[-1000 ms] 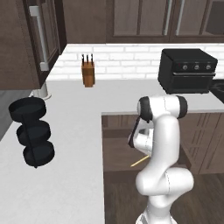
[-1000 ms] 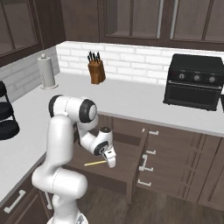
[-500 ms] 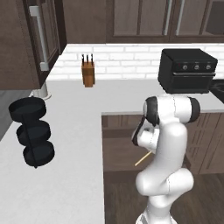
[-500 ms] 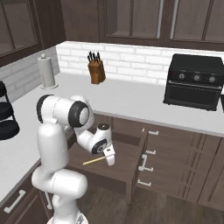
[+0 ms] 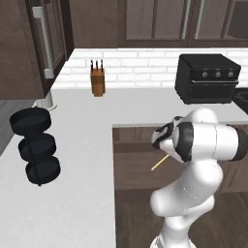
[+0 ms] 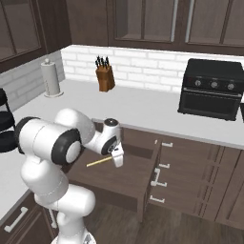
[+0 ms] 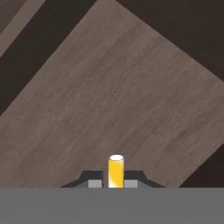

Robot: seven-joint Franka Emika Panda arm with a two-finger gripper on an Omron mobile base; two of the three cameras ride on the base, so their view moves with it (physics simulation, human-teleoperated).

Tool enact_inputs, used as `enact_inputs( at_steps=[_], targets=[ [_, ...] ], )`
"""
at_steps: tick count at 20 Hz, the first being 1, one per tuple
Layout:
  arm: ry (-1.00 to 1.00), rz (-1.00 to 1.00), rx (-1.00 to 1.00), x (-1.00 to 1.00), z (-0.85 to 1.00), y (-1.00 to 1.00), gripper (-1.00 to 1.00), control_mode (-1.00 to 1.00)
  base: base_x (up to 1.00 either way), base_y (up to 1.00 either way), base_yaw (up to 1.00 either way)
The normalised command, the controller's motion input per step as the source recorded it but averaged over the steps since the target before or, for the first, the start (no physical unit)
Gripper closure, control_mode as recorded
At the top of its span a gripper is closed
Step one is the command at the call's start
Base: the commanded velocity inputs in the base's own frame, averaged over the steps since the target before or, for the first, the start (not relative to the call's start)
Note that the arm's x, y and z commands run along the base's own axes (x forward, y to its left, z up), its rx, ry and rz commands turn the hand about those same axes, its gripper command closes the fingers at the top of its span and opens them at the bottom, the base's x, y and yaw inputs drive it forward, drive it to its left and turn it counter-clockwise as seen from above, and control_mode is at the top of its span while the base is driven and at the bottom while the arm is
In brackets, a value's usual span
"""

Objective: Take a straw from the drawer in front and place it inside the glass cup on the dining counter.

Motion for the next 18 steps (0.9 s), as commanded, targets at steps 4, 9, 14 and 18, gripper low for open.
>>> enact_inputs(
  at_steps=[4, 9, 14, 18],
  targets=[
    [0.01, 0.00, 0.10, 0.00, 1.00, 0.00, 1.00, -1.00, 0.00, 0.00, 0.00],
    [0.08, 0.00, 0.07, -0.05, 1.00, 0.00, 1.00, -1.00, 0.00, 0.00, 0.00],
    [0.09, 0.01, 0.01, -0.10, 1.00, 0.00, 1.00, -1.00, 0.00, 0.00, 0.00],
    [-0.02, 0.08, -0.12, -0.33, 1.00, 0.00, 1.00, -1.00, 0.00, 0.00, 0.00]
  ],
)
